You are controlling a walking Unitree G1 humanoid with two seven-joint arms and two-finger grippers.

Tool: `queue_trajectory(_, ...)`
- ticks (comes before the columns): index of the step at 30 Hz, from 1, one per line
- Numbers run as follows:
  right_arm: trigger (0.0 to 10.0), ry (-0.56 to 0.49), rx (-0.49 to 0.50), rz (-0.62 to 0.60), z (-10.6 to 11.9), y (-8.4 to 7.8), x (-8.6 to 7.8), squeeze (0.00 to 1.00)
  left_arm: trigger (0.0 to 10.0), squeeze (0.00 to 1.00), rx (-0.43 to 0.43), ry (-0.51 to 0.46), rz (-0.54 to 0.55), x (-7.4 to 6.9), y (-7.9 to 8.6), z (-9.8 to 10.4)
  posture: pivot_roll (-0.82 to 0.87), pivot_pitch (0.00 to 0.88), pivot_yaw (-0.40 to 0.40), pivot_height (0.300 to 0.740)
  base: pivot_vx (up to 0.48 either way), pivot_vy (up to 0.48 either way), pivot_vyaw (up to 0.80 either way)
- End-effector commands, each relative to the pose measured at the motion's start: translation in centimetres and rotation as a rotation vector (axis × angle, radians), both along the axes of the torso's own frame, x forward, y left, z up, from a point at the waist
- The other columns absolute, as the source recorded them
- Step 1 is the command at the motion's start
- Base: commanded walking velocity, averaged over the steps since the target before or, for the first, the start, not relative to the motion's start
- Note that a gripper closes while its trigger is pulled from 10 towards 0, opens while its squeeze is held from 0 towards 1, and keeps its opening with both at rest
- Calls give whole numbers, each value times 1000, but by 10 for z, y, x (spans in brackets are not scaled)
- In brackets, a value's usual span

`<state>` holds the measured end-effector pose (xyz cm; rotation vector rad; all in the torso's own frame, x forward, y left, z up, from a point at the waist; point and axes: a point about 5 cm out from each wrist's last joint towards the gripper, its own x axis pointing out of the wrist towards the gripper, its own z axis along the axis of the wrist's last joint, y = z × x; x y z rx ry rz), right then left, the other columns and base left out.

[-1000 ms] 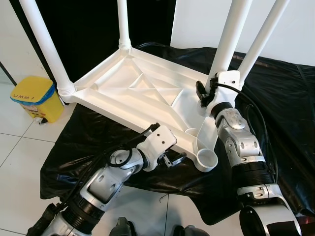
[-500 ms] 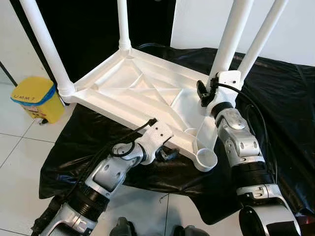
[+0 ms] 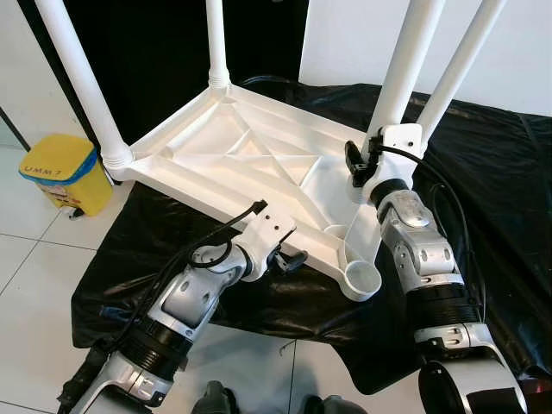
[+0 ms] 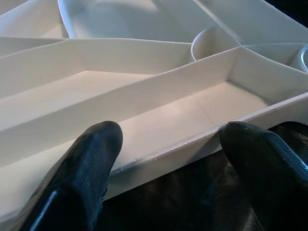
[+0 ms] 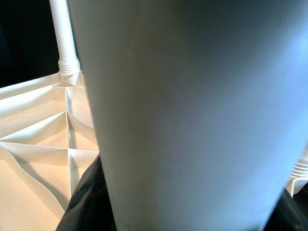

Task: Building children table

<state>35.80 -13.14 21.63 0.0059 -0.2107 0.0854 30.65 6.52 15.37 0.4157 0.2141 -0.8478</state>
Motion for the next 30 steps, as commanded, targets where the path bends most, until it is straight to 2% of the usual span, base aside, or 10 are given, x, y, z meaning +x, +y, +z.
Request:
queue_trajectory(1,10000,-22,5,-10,5,-1,1,0,10000,0,1,-78,195,15,10,7,102,86,-75,740,0,0,0)
queue_trajectory(7,10000,-23,14,-18,5,-2,1,0,10000,0,-80,-181,355,33,20,30,103,89,-76,740,0,0,0)
queue_trajectory(12,10000,-24,16,-18,5,-2,1,0,10000,0,-123,-224,366,34,20,39,106,92,-77,740,0,0,0)
queue_trajectory(14,10000,-21,17,-13,4,-1,0,0,10000,0,-194,-279,318,31,16,54,108,97,-85,740,0,0,0)
queue_trajectory(21,10000,-16,16,-5,4,-1,1,0,10000,0,-253,-313,224,22,8,64,97,104,-93,740,0,0,0)
queue_trajectory(25,10000,-14,15,0,5,0,0,0,10000,0,-265,-321,193,19,6,66,94,103,-94,740,0,0,0)
queue_trajectory(26,10000,-16,13,4,5,1,-1,0,10000,0,-262,-318,137,13,3,65,81,107,-91,740,0,0,0)
queue_trajectory(28,10000,-16,13,4,5,1,-1,0,10000,0,-262,-318,137,13,3,65,81,107,-91,740,0,0,0)
queue_trajectory(29,10000,-18,9,7,4,1,-3,0,10000,0,-233,-299,69,6,1,59,72,111,-87,740,0,0,0)
queue_trajectory(30,10000,-18,9,7,4,1,-3,0,10000,0,-233,-299,69,6,1,59,72,111,-87,740,0,0,0)
